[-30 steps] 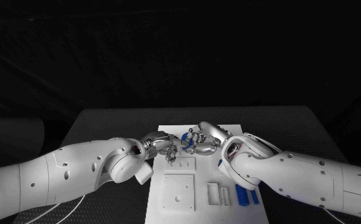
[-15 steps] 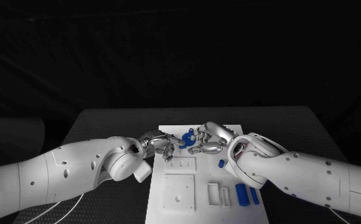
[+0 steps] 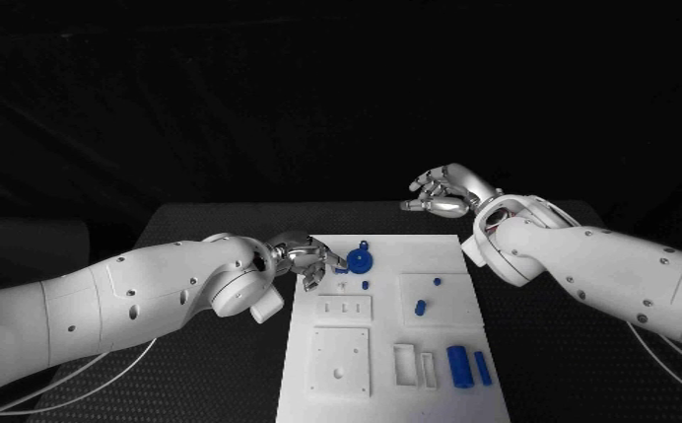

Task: Assemble the parts on the task board

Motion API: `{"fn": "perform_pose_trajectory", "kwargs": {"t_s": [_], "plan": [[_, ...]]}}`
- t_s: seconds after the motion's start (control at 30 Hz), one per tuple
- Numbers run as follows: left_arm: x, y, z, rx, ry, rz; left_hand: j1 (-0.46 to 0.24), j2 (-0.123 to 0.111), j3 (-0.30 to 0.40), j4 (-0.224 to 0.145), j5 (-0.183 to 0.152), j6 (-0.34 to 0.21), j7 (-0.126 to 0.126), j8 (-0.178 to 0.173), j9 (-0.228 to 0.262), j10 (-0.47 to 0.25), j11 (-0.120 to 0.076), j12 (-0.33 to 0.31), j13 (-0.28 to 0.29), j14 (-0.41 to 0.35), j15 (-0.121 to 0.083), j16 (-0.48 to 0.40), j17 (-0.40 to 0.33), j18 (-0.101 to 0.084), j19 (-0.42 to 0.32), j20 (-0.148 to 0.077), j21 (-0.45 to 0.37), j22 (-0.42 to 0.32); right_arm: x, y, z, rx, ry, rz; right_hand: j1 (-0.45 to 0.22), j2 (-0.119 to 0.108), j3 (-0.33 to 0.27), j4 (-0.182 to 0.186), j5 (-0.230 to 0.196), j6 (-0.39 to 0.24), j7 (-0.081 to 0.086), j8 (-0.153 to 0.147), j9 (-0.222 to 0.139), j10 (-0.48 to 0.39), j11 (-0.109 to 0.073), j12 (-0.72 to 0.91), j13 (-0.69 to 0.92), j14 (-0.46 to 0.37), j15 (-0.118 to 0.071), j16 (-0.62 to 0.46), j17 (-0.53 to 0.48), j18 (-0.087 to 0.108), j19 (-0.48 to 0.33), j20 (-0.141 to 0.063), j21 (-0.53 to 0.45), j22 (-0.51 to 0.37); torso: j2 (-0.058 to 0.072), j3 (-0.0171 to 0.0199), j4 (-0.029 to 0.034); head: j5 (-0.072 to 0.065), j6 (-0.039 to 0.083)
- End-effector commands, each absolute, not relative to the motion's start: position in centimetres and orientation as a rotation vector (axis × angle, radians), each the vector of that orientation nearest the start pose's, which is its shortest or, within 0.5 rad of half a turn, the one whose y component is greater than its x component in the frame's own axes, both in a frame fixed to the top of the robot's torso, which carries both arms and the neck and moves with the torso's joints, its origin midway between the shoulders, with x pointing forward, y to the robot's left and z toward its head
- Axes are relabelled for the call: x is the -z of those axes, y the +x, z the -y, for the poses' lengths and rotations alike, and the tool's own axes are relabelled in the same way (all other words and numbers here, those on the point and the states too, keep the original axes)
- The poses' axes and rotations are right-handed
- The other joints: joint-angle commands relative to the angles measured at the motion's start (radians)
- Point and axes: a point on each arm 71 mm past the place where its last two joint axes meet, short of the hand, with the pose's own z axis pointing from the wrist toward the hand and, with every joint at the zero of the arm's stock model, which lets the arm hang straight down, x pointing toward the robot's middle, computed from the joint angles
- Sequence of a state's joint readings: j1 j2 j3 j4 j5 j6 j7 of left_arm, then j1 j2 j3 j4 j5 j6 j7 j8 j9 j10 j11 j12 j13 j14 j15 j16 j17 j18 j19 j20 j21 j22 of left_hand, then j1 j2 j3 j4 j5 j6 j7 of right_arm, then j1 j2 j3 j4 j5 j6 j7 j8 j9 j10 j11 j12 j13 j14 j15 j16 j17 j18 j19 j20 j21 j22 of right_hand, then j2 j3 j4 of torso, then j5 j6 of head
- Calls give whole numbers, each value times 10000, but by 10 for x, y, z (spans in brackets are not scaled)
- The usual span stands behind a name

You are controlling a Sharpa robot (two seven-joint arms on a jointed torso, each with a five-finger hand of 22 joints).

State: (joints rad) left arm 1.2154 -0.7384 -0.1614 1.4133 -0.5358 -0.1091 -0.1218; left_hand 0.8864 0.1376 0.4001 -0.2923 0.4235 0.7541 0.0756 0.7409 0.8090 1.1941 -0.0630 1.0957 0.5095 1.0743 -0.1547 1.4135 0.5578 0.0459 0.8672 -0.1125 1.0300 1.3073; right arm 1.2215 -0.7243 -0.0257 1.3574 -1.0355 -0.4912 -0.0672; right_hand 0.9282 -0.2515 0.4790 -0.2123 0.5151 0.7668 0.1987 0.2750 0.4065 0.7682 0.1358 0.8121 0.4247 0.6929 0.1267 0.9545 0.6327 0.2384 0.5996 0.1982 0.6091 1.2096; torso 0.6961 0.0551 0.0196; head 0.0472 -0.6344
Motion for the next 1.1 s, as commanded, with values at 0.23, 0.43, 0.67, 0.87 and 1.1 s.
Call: {"fn": "perform_pose_trajectory", "kwargs": {"t_s": [0.23, 0.43, 0.67, 0.87, 1.1], "plan": [[228, 494, -165, 5875, -2755, -22157, 501, 137, -163, 5, 256, 897, -436, 115, -49, 511, -166, -265, -121, 470, -272, -95, -103, 30, 355, -1356, 48, 104, 166, 563, 227, -7244, 3746, -15058, 166, 156, -6, 15, 121, 26, 193, 87, 22, -23, -24, 38, -149, -74, -9, 40, -106, -103, -64, 43, -68, -2, -128, 9, 6, 35, -157], [236, 491, -149, 4858, -1993, -22429, 483, 83, -170, 16, 529, 1040, -464, 112, -74, 650, -196, -316, -140, 580, -292, -121, -114, 39, 433, -1376, 45, 89, 170, 576, 230, -6874, 3843, -15086, 222, 203, 11, -13, 222, 6, 199, 93, 18, -34, -17, 49, -218, -93, -2, 58, -157, -100, -78, 55, -83, 1, -290, 13, -11, 74, -356], [238, 492, -144, 4482, -2035, -22221, 335, -58, -218, -13, 1473, 1525, -575, 98, -141, 1111, -292, -504, -193, 948, -364, -203, -133, 83, 693, -1449, 88, 83, 173, 583, 226, -6728, 3826, -15165, 322, 291, 51, -71, 412, -27, 205, 108, 7, -58, -1, 89, -369, -136, 16, 111, -269, -94, -106, 83, -110, 16, -482, 6, -24, 150, -569], [244, 487, -140, 4617, -2387, -22352, 316, -120, -213, -21, 1762, 1690, -618, 48, -180, 1263, -333, -574, -186, 1070, -391, -223, -118, 100, 767, -1475, 108, 98, 177, 586, 225, -6629, 3790, -15266, 385, 334, 101, -117, 615, -49, 213, 124, -9, -78, 11, 148, -509, -171, 31, 176, -375, -82, -125, 109, -132, 35, -601, 9, 2, 149, -747], [247, 485, -133, 4784, -2631, -21917, 247, -205, -204, -23, 2289, 1961, -679, 0, -230, 1445, -390, -664, -156, 1210, -414, -245, -82, 119, 856, -1504, 141, 123, 180, 587, 223, -6567, 3762, -15341, 406, 354, 129, -130, 697, -58, 216, 130, -19, -92, 17, 177, -575, -189, 38, 206, -426, -76, -133, 121, -140, 45, -696, -16, 72, 103, -968]]}}
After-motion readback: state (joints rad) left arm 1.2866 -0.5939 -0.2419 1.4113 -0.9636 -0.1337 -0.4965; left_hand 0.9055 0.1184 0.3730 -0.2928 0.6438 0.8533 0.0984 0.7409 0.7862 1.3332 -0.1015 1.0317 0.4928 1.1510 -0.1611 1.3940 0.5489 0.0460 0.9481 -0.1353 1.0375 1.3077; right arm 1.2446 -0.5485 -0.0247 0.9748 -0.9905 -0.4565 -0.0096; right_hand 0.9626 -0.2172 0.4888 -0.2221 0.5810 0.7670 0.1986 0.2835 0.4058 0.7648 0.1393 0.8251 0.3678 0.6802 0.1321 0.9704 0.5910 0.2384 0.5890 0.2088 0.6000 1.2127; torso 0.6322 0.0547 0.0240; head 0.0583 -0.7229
